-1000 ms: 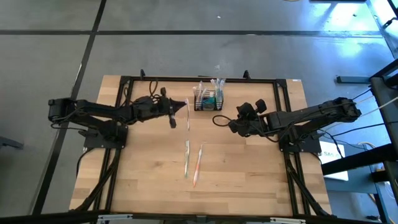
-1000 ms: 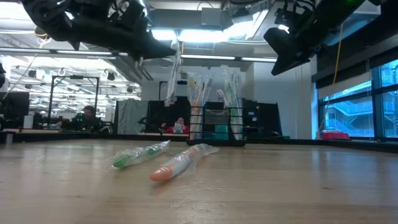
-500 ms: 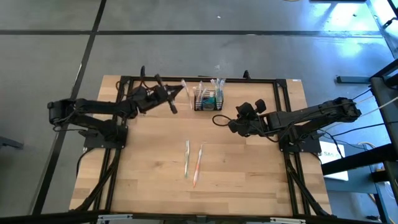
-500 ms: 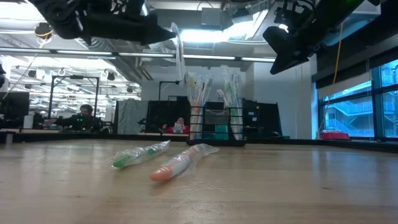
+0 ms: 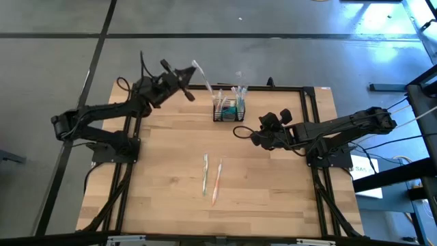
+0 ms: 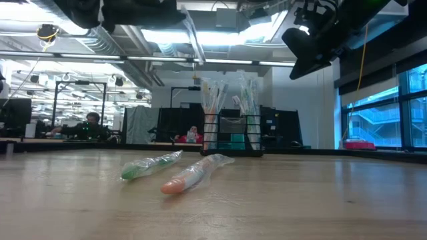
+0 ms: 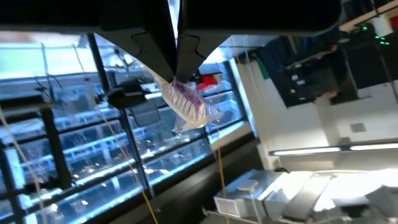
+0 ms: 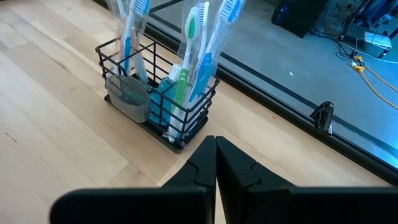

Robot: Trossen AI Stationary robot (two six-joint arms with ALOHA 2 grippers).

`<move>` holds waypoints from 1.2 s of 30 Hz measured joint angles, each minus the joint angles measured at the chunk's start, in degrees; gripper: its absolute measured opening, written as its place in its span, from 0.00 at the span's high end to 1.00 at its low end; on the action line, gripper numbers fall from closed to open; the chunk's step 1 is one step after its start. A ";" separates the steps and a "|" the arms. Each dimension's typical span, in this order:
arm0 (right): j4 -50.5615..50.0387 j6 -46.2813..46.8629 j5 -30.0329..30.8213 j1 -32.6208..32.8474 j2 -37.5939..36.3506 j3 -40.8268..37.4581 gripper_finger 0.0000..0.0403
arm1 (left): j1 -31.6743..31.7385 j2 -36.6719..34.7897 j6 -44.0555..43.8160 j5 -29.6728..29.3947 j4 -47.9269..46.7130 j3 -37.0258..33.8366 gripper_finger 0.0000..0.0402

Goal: Pick & Place toothbrushing station
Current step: Put the purple toothbrush in the left section of the wire organizer

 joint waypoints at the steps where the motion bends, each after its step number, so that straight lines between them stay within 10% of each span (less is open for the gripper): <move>1: 0.10 0.00 0.00 -0.02 0.00 0.00 0.98 | 0.43 0.36 -0.03 0.24 0.12 0.66 1.00; 17: 4.57 -4.48 -0.62 -0.02 0.00 0.00 0.98 | 4.12 20.78 8.74 1.21 -0.03 15.13 1.00; 36: 4.56 -4.70 -1.68 0.24 1.56 0.00 0.98 | 4.74 22.83 6.76 6.16 -12.75 15.68 1.00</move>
